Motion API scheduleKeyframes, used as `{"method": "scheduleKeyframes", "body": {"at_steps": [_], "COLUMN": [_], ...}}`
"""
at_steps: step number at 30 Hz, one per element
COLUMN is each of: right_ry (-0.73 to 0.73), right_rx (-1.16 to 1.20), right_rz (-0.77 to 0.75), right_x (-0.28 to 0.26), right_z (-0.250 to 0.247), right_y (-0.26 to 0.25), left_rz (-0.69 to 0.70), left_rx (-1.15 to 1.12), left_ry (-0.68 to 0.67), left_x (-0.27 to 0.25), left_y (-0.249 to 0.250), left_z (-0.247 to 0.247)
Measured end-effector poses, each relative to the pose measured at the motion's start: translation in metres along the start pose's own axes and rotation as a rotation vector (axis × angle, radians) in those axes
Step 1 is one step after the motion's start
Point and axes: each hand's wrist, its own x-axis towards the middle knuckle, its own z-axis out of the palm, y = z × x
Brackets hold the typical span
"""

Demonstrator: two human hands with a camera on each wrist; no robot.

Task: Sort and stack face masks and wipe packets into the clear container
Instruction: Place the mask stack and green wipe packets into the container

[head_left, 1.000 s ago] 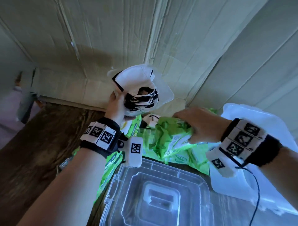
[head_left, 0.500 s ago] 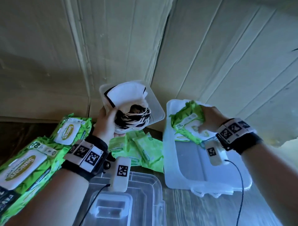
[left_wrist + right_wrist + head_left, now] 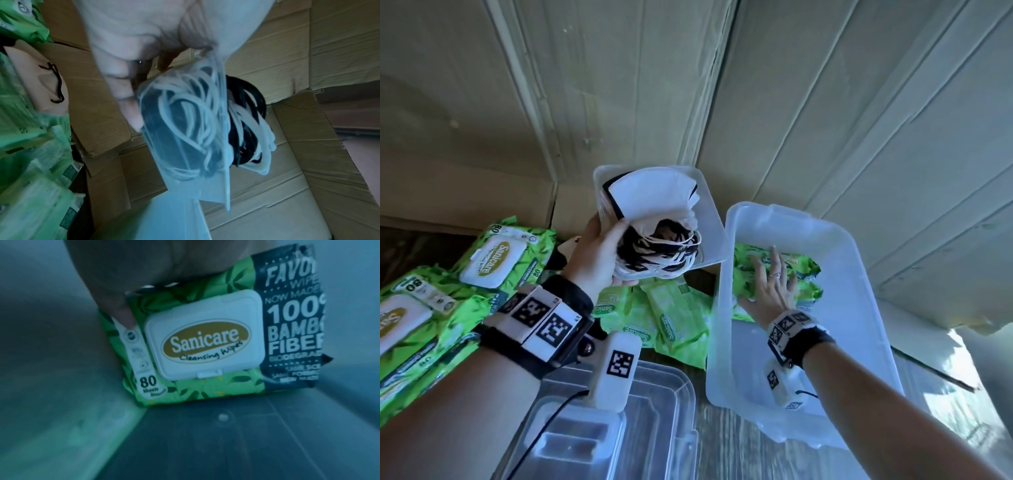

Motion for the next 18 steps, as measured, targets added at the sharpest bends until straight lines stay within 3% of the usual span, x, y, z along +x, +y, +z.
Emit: {"method": "scheduleKeyframes", "body": {"at_steps": [6,10,14,18], "right_ry": [-0.166,-0.051,-0.170,-0.123], "right_rx": [0.129,0.231,0.113,0.159], "right_rz": [-0.071,-0.011,0.077,0.125], "right_x": [0.017,0.025,0.028,0.030], "right_z": [0.008,0.000,0.002,-0.002], "right_y": [0.002,0.011,0.015,0.030], "left_rz": [-0.020,-0.041,-0.038,-0.041], "left_rx": [-0.016,-0.030,-0.020,-0.033], "left_ry": [0.000,0.003,0.002,0.013], "left_x": [0.002,-0.002,-0.003,-0.004], "left_y": [-0.007,-0.005,-0.005,-0.003], "left_z": [0.014,0.018,0.018,0.014]}}
